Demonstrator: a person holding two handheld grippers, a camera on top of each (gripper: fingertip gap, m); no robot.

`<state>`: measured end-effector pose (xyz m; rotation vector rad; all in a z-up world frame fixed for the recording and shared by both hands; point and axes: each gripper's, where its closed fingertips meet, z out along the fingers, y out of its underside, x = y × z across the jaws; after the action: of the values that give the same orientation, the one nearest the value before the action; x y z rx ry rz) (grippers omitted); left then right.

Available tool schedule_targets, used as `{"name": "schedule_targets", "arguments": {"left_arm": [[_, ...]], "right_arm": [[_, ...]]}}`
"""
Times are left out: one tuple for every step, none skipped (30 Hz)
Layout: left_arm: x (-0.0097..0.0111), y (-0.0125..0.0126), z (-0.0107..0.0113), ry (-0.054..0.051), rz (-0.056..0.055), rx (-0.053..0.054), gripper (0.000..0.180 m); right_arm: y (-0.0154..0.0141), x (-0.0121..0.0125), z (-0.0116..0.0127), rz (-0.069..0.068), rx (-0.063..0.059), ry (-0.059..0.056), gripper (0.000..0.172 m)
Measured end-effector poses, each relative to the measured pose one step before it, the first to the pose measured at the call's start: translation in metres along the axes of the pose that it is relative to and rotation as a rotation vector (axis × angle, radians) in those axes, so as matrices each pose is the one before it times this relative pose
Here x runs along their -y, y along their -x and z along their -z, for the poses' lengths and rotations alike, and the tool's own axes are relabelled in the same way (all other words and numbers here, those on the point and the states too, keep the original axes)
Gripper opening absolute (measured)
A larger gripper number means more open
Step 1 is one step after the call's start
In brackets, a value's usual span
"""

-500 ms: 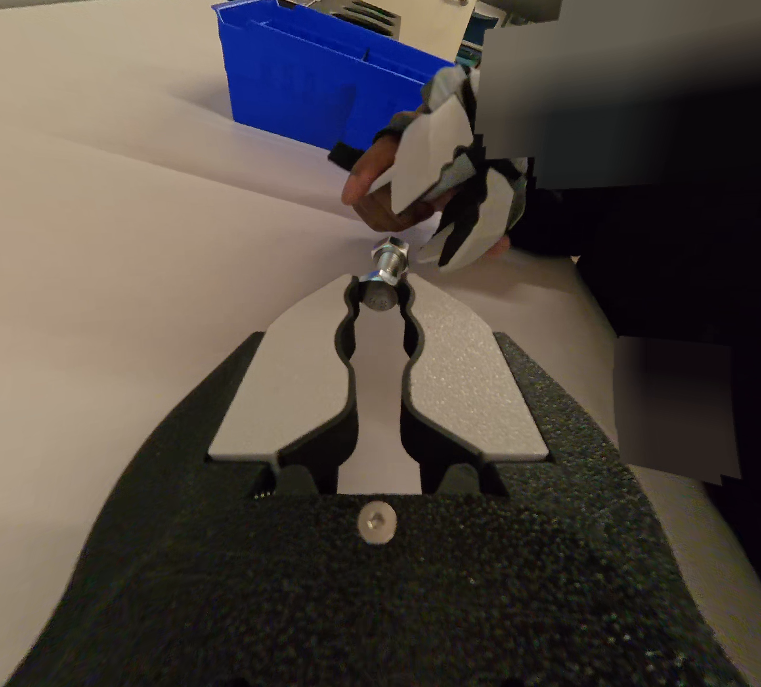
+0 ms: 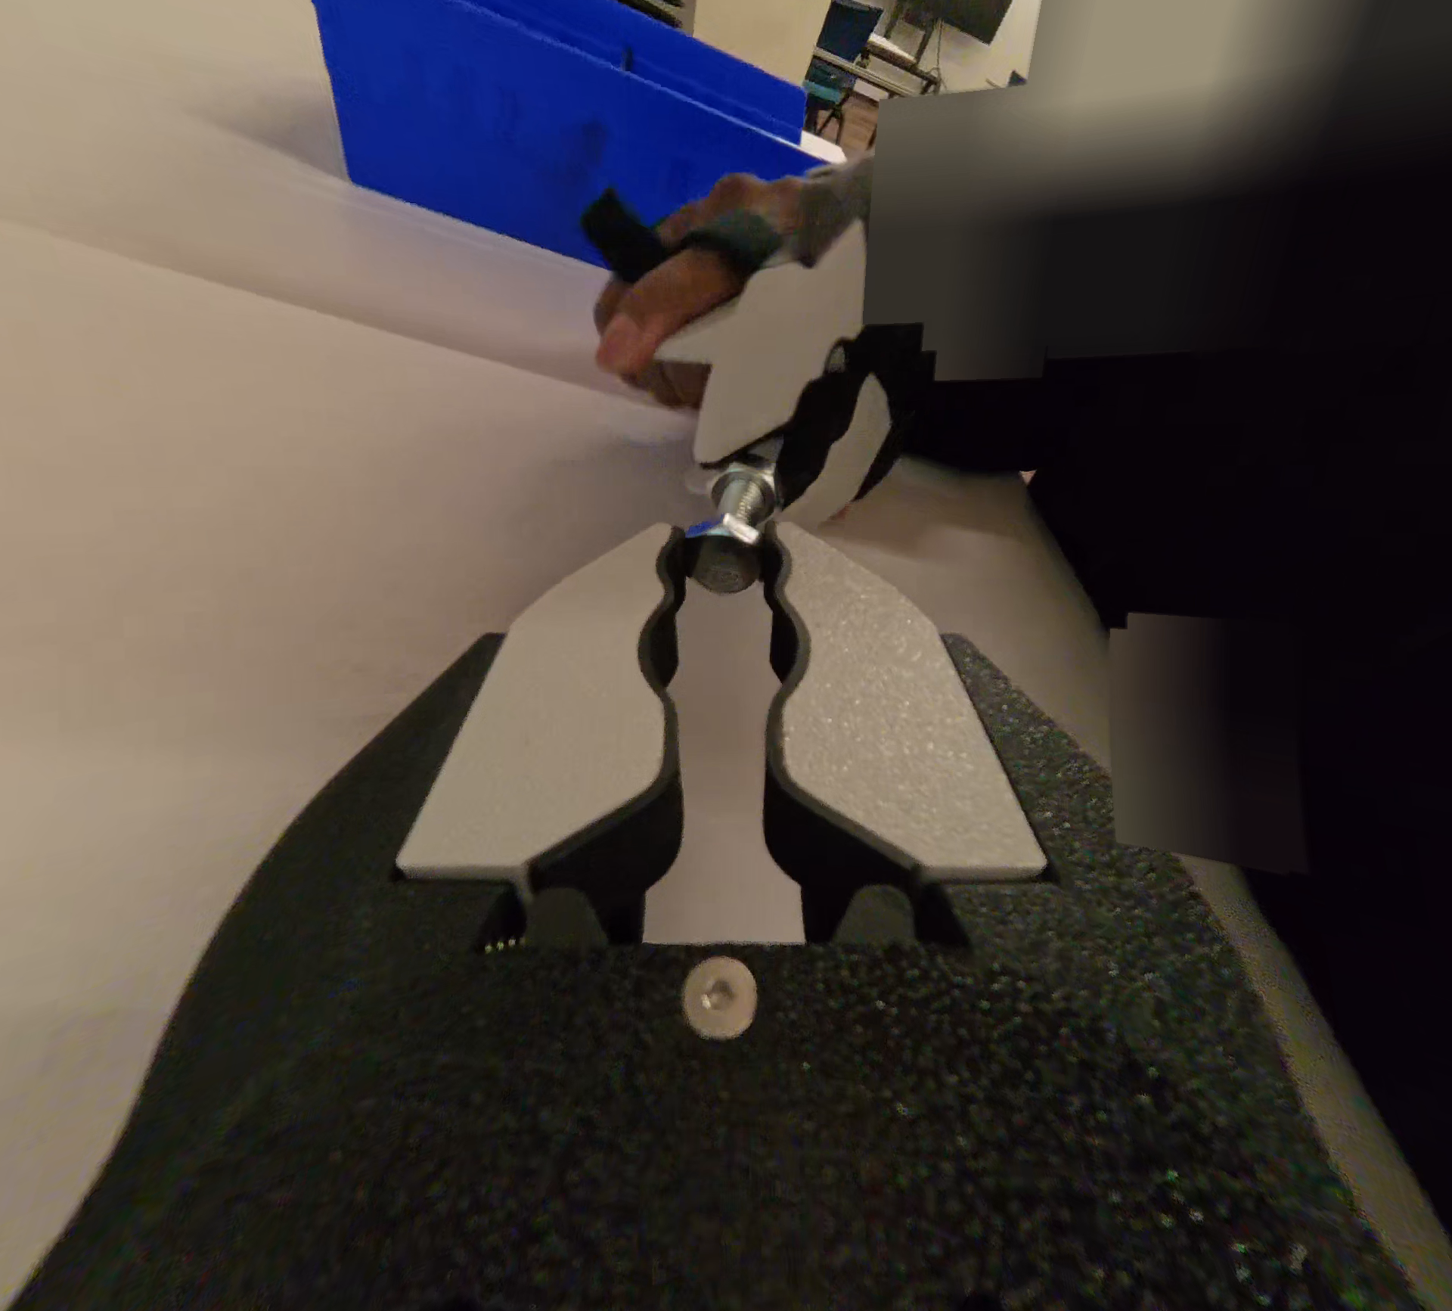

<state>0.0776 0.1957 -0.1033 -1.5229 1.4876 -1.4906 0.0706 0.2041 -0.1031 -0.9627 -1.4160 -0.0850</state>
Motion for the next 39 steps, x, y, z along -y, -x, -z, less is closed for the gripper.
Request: {"name": "schedule_targets", "arguments": {"left_arm": [[-0.00124, 0.00188, -0.00007, 0.0027, 0.0151, 0.0034, 0.018], [0.00053, 0.00152, 0.00044, -0.0048, 0.0067, 0.0062, 0.018], [0.00132, 0.00031, 0.00086, -0.0099, -0.0076, 0.0048, 0.018], [0.00171, 0.00054, 0.00098, -0.0106, -0.0146, 0.0077, 0.018], [0.00125, 0.00115, 0.0007, -0.005, -0.0121, 0.0101, 0.018], [0.00027, 0.00089, 0.00034, 0.0006, -0.0084, 0.0076, 0.018], [0.00026, 0.00128, 0.00039, 0.0006, -0.0078, 0.0086, 0.018], [0.00008, 0.00078, -0.00007, -0.001, -0.0058, 0.0068, 0.018], [0.00011, 0.00034, -0.00014, -0.0012, -0.0031, 0.0024, 0.018], [0.00005, 0.00001, -0.00006, -0.0011, -0.0029, 0.0008, 0.018], [-0.00001, -0.00019, -0.00005, 0.0003, -0.0056, 0.0035, 0.018], [-0.00029, 0.00019, -0.00017, 0.0036, -0.0094, 0.003, 0.018], [-0.00052, -0.00103, -0.00023, 0.0053, -0.0112, 0.0004, 0.018], [-0.00028, -0.00043, -0.00049, 0.0044, -0.0116, 0.0005, 0.018], [-0.00006, -0.00008, -0.00054, 0.003, -0.0121, 0.0054, 0.018], [-0.00028, -0.00028, -0.00034, 0.0036, -0.0085, 0.0027, 0.018], [-0.00005, -0.00077, -0.00004, 0.0, -0.0027, -0.0019, 0.018], [0.00012, -0.00069, 0.00026, -0.0003, 0.003, -0.0054, 0.018], [0.0, -0.00087, 0.00053, 0.0, 0.0097, -0.0092, 0.018], [0.00029, -0.00175, 0.00038, -0.0019, 0.0215, -0.016, 0.018], [-0.00057, -0.00155, -0.0003, 0.002, 0.0285, -0.0182, 0.018], [-0.00124, -0.00064, -0.00069, 0.004, 0.0244, -0.0141, 0.018], [-0.00057, 0.00043, -0.00055, -0.0011, 0.0162, -0.0054, 0.018], [0.00005, 0.00094, -0.00026, -0.004, 0.0107, -0.0004, 0.018], [0.00049, 0.00096, 0.00033, -0.0041, 0.0044, 0.0029, 0.018], [0.00173, 0.00134, 0.00071, -0.0131, -0.0036, 0.0083, 0.018], [0.00269, 0.00091, 0.00113, -0.017, -0.0057, 0.0072, 0.018], [0.00227, 0.00043, 0.00113, -0.0134, -0.0062, 0.0042, 0.018], [0.00126, 0.00055, 0.00114, -0.0071, -0.0083, 0.0057, 0.018], [0.00087, 0.00052, 0.00058, -0.0039, -0.0092, 0.0066, 0.018], [0.00054, 0.00026, 0.00046, -0.0024, -0.0082, 0.0042, 0.018], [0.00026, -0.00029, 0.00004, -0.0008, -0.0071, 0.0001, 0.018], [0.00018, -0.00061, -0.00019, -0.0003, -0.0076, -0.0008, 0.018], [0.0, -0.0005, -0.00029, 0.0014, -0.0089, -0.0002, 0.018], [-0.0005, -0.00104, -0.00039, 0.0047, -0.0103, -0.0011, 0.018], [-0.00051, -0.0008, -0.00058, 0.0061, -0.011, 0.0008, 0.018], [-0.00054, -0.00094, -0.00072, 0.0087, -0.0088, 0.0007, 0.018], [-0.00138, -0.00019, -0.00085, 0.0115, -0.0054, 0.0036, 0.018], [-0.00149, 0.00072, -0.00044, 0.0105, -0.0003, 0.0052, 0.018]], "right_arm": [[0.0004, -0.00177, -0.00072, 0.0722, -0.0183, 0.0267, 0.019], [-0.00019, 0.00015, -0.00002, -0.0153, 0.0042, 0.0026, 0.02], [-0.00146, 0.00222, 0.00099, -0.0727, 0.0126, -0.0225, 0.025], [-0.00367, 0.00232, 0.0016, -0.0966, 0.0078, -0.0277, 0.029], [-0.00326, 0.00187, 0.00158, -0.1041, 0.0159, -0.026, 0.031], [-0.00205, 0.0015, 0.00137, -0.1128, 0.0278, -0.0228, 0.032], [-0.0017, 0.00095, 0.00096, -0.1169, 0.03, -0.0175, 0.033], [-0.00136, 0.00066, 0.00046, -0.1099, 0.0291, -0.0134, 0.036], [-0.00093, 0.00039, 0.00012, -0.0963, 0.0268, -0.0101, 0.038], [-0.00135, -0.00003, -0.0002, -0.0803, 0.0167, -0.0072, 0.038], [-0.00146, -0.00091, -0.00058, -0.0702, 0.0125, -0.0015, 0.038], [-0.00155, -0.00245, -0.0011, -0.0638, 0.01, 0.0083, 0.038], [-0.00214, -0.0036, -0.00164, -0.0553, 0.0036, 0.0173, 0.036], [0.00028, -0.0042, -0.00162, -0.0415, 0.0154, 0.0203, 0.035], [0.00351, -0.00418, -0.00166, -0.0247, 0.0307, 0.0213, 0.031], [0.00402, -0.00341, -0.00142, 0.0015, 0.0238, 0.0192, 0.024], [0.00204, -0.00175, -0.00115, 0.036, -0.0022, 0.0128, 0.019], [0.00007, -0.00001, -0.00035, 0.0767, -0.0272, 0.0053, 0.019], [-0.00015, 0.00081, 0.0003, 0.1162, -0.0406, 0.0021, 0.018], [0.00008, 0.00072, 0.00038, 0.1472, -0.0494, 0.0059, 0.018], [0.00009, 0.00004, 0.00049, 0.1725, -0.0571, 0.0133, 0.018], [-0.00037, -0.0004, 0.00028, 0.1842, -0.0597, 0.0196, 0.018], [-0.00073, -0.00048, 0.00016, 0.1628, -0.0545, 0.0211, 0.018], [-0.00024, -0.00018, -0.00002, 0.0955, -0.0293, 0.0154, 0.019], [-0.00047, 0.0013, 0.0005, 0.009, -0.003, -0.0024, 0.019], [-0.00211, 0.00309, 0.00107, -0.0524, 0.0044, -0.0223, 0.022], [-0.00278, 0.00299, 0.00113, -0.0831, 0.0112, -0.0264, 0.027], [-0.00277, 0.00193, 0.00101, -0.0995, 0.0172, -0.0213, 0.029], [-0.00202, 0.00114, 0.00072, -0.1099, 0.0247, -0.018, 0.031], [-0.00094, 0.00044, 0.00026, -0.1188, 0.0332, -0.0139, 0.033], [-0.00147, 0.00022, -0.00006, -0.118, 0.0302, -0.0116, 0.035], [-0.0024, 0.00046, -0.00012, -0.1082, 0.0198, -0.0127, 0.037], [-0.00185, 0.00051, -0.00014, -0.0984, 0.0207, -0.0125, 0.038], [-0.00069, -0.00021, -0.00032, -0.0915, 0.0263, -0.0068, 0.038], [-0.00037, -0.00092, -0.00063, -0.0769, 0.0239, -0.0012, 0.038], [-0.00033, -0.00083, -0.00054, -0.0522, 0.0157, -0.0016, 0.037], [0.00042, -0.00047, -0.0004, -0.025, 0.0108, -0.0032, 0.031], [0.00185, 0.00019, -0.00006, 0.0056, 0.0109, -0.0049, 0.024], [0.00292, 0.00003, -0.00006, 0.0415, 0.0038, 0.0001, 0.012]]}}
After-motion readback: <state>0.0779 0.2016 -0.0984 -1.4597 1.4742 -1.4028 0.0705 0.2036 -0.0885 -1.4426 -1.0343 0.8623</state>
